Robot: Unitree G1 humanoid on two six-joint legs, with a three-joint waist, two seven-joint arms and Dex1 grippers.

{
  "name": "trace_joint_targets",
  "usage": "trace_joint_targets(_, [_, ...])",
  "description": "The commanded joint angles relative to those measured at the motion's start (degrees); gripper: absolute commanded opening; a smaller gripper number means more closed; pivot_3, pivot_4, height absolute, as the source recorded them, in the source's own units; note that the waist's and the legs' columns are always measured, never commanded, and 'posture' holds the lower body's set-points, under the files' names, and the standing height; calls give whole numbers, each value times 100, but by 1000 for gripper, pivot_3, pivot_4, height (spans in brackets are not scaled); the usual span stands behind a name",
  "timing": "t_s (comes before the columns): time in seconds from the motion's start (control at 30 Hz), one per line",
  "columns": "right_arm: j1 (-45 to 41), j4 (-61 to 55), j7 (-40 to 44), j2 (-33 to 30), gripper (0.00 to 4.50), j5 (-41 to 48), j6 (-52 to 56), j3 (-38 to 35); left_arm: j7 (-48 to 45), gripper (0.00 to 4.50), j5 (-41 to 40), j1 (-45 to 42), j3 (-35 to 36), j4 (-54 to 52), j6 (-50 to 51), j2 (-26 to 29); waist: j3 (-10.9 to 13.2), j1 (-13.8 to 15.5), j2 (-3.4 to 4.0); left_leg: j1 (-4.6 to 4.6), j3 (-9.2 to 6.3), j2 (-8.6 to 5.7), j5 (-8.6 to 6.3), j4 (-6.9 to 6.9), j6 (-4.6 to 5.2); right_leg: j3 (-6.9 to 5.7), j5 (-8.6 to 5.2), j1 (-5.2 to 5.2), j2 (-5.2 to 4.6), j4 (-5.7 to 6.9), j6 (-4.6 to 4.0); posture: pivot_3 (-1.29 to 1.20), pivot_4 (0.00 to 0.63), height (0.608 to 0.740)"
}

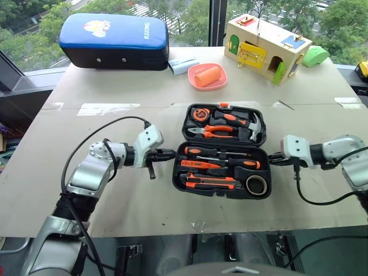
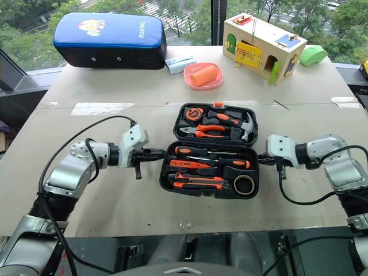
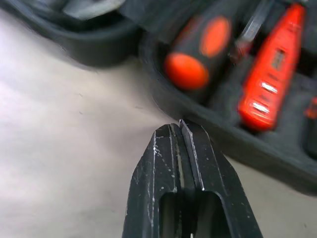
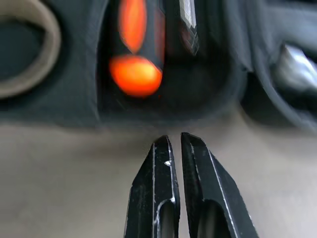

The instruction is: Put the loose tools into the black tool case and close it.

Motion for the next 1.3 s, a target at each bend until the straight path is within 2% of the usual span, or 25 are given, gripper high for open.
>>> trace_joint_targets(0.03, [105, -570, 386, -25, 8, 311, -343, -40, -166, 70, -305, 167, 11, -698, 191, -13, 0, 1, 0, 0, 0, 0, 0, -1, 0, 1, 0, -1, 0, 0, 0, 0, 150, 735])
trace_joint_targets(0.3, [714, -1253, 734, -402, 8, 453, -364, -176, -413, 70, -677, 946, 116, -1770, 587, 334, 1, 5, 2, -6, 1, 2, -1, -8, 0, 6, 0, -12, -4, -1, -1, 0, 150, 735])
trace_joint_targets(0.47, [534, -618, 398, -518, 8, -136, -641, -180, -246, 70, -415, 992, 348, -1342, 344, 537, 1, 5, 2, -3, 1, 2, 0, -8, -1, 6, 0, -11, -3, 1, -1, 0, 150, 735])
trace_joint_targets(0.6, [337, -246, 390, -567, 8, -273, -805, -137, -289, 70, -361, 885, 420, -1023, 188, 680, 1, 11, 2, 1, 7, 1, 0, -4, -1, 9, 0, -10, -2, 3, -1, 0, 150, 735])
trace_joint_targets(0.7, [136, -8, 283, -494, 8, -422, -938, -85, -205, 70, -358, 742, 428, -892, 216, 639, 1, 16, 2, 0, 7, 1, 0, -4, -1, 7, 0, -9, -3, 2, -1, 0, 150, 735])
trace_joint_targets(0.93, [-350, 193, 70, -38, 8, -536, -904, 76, 95, 70, -454, 293, 253, -858, 486, 152, 1, -6, 1, 13, 12, 0, 0, 10, 0, 11, 2, 3, 0, 12, -1, 0, 150, 735])
trace_joint_targets(1.1, [-151, -364, 384, -25, 8, -93, -700, 30, 25, 70, -508, 400, 85, -1212, 687, 53, 0, 6, 1, -8, 10, 4, 0, -11, -1, 11, 1, -23, 4, 3, -2, 0, 150, 735])
trace_joint_targets(1.3, [308, -896, 582, -312, 8, 102, -532, -91, -25, 70, -510, 780, 64, -1541, 748, 206, 0, 4, 2, -8, 13, 3, 0, -22, -1, 19, 1, -25, 1, -2, -2, 0, 150, 735])
